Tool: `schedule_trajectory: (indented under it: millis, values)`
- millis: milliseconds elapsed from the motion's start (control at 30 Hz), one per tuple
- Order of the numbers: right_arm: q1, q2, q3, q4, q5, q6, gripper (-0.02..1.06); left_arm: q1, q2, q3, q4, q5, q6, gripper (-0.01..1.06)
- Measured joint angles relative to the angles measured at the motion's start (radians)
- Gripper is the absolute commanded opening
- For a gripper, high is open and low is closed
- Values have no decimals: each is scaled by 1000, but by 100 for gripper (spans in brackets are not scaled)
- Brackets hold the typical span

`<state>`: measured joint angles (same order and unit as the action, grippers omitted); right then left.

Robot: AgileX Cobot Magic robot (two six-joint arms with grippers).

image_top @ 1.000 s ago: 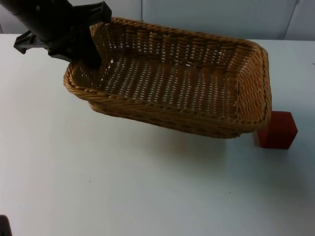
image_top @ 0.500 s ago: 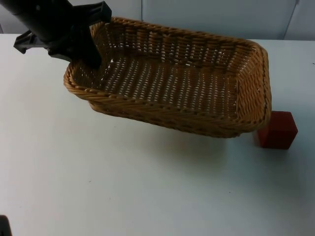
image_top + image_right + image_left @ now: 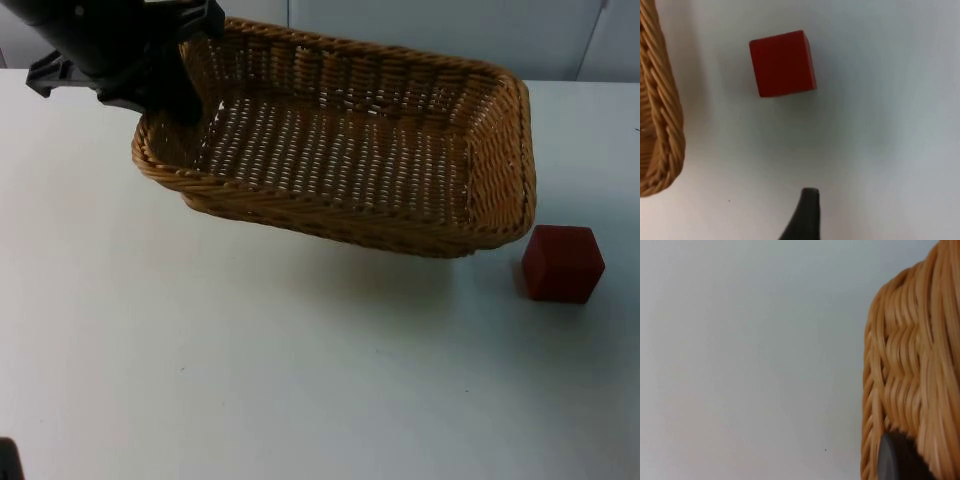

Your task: Pick up the basket with the left hand and place the cube into the basket with the right hand.

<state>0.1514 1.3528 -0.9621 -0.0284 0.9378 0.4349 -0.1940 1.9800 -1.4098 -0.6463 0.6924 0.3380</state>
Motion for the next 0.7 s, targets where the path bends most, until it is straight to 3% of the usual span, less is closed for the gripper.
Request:
schedule_trajectory:
  millis: [133, 467, 700]
  values:
    - [0, 0, 0, 28, 4, 5, 78, 0, 0, 0, 0, -40, 0, 0]
    - [0, 0, 0, 115, -63, 9, 78, 0, 0, 0, 0, -47, 0, 0]
    - [0, 1, 0, 129, -83, 10, 73, 0, 0, 0, 0, -47, 0, 0]
